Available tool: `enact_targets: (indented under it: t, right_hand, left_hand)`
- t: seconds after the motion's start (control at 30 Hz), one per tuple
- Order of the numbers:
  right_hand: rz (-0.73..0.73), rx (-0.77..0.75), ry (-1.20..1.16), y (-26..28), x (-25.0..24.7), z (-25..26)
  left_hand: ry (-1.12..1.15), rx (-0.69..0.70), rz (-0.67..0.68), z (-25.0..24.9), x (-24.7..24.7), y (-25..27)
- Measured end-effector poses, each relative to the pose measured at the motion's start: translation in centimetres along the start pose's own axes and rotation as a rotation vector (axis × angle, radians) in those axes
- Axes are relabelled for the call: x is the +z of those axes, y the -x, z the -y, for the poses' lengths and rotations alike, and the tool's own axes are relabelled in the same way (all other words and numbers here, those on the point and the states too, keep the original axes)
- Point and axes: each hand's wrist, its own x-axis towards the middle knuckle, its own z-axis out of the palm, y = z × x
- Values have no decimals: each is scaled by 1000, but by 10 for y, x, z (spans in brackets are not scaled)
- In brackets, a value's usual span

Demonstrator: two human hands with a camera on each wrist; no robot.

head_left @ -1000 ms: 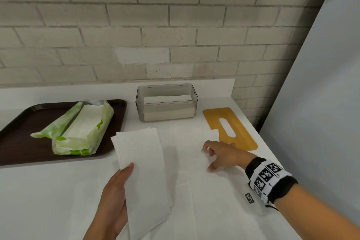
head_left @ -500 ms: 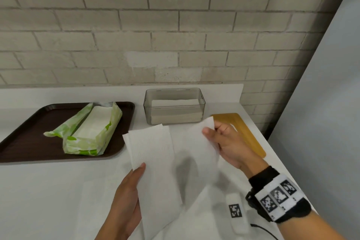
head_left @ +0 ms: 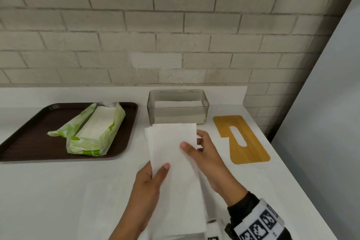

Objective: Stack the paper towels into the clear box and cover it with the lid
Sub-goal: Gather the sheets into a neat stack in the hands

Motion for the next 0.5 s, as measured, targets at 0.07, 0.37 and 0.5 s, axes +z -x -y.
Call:
enact_targets:
  t: [0.07,0.37,0.5]
  right_hand:
    - [105,33,-115,7,0,0]
    - [-18,-242,-40,17,13,7]
    - [13,-129,-45,17,12,-1]
  left_hand:
    - [-71,101,-44,-1,-2,-2]
    - [-195,367,-107,-11,2,-12]
    - [-121,337,-143,-13,3,-16]
